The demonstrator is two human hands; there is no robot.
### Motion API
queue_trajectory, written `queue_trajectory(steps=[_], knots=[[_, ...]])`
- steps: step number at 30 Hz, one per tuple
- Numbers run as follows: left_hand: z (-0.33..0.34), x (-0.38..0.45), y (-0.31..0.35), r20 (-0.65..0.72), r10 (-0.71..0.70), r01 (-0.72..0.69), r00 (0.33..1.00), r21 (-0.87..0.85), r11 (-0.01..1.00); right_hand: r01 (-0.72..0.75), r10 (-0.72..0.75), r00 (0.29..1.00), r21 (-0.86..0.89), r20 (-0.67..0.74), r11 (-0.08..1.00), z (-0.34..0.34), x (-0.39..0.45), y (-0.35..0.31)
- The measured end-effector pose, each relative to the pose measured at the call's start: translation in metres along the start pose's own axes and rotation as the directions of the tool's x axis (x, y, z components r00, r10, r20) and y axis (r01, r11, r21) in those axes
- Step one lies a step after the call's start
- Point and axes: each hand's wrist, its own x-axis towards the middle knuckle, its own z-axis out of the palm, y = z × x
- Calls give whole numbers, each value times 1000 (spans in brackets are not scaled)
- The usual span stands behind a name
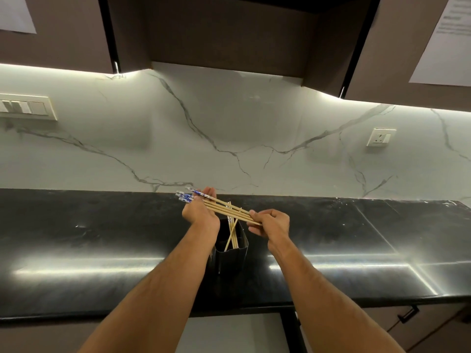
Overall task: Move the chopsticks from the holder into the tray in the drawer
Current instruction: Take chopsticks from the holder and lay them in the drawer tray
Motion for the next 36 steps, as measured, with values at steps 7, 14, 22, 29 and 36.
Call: queue_trajectory(steps=[7,14,22,29,36], knots=[[2,-1,-4,84,54,-63,995,102,993,-159,144,981,116,128,980,8,-9,9],[2,-1,-11,228,68,-134,971,288,948,-167,155,979,89,133,982,13,-8,16],[9,-7,-17,320,35,-161,947,376,913,-458,314,889,631,334,626,7,-3,46],[2,-14,-20,410,-10,-195,912,454,870,-447,274,894,680,354,581,24,0,45],[1,-25,-25,459,-35,-235,888,518,822,-459,239,888,707,394,538,35,-6,42]])
